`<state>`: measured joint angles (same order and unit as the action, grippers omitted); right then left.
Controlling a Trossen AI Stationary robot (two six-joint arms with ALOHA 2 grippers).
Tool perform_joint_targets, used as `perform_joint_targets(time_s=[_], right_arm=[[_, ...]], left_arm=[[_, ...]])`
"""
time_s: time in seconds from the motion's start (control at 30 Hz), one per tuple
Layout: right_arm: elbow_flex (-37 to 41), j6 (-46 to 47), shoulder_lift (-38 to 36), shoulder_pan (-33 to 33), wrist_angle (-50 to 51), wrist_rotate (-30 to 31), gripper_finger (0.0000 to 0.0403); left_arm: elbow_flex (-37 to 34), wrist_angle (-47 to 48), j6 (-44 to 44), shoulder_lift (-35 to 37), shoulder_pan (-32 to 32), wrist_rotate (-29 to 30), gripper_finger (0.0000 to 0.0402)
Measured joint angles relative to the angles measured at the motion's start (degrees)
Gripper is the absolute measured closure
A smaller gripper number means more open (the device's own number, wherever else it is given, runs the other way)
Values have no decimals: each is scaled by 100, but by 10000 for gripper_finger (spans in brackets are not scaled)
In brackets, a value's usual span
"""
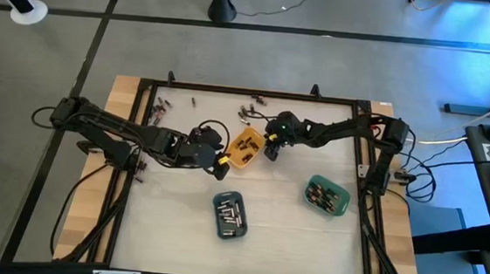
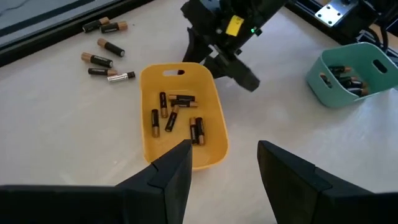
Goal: Sort batteries
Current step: Put the black battery into the yellow bin
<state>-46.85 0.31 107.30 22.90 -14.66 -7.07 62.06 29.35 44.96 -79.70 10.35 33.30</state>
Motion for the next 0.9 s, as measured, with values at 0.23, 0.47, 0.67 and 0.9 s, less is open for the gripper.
perform_joint_targets(time_s=[0.23,0.47,0.67,0.9], right_arm=[[-75,71,111,-6,363,321,334],[-81,71,76,0,569,343,376],[-35,71,-342,0,926,387,385],[-4,-2,-1200,0,1800,706,385]], left_arm=[[0,3,113,0,20,0,229],[0,2,146,0,20,0,229],[0,26,168,0,20,0,229],[2,243,266,2,10,2,229]])
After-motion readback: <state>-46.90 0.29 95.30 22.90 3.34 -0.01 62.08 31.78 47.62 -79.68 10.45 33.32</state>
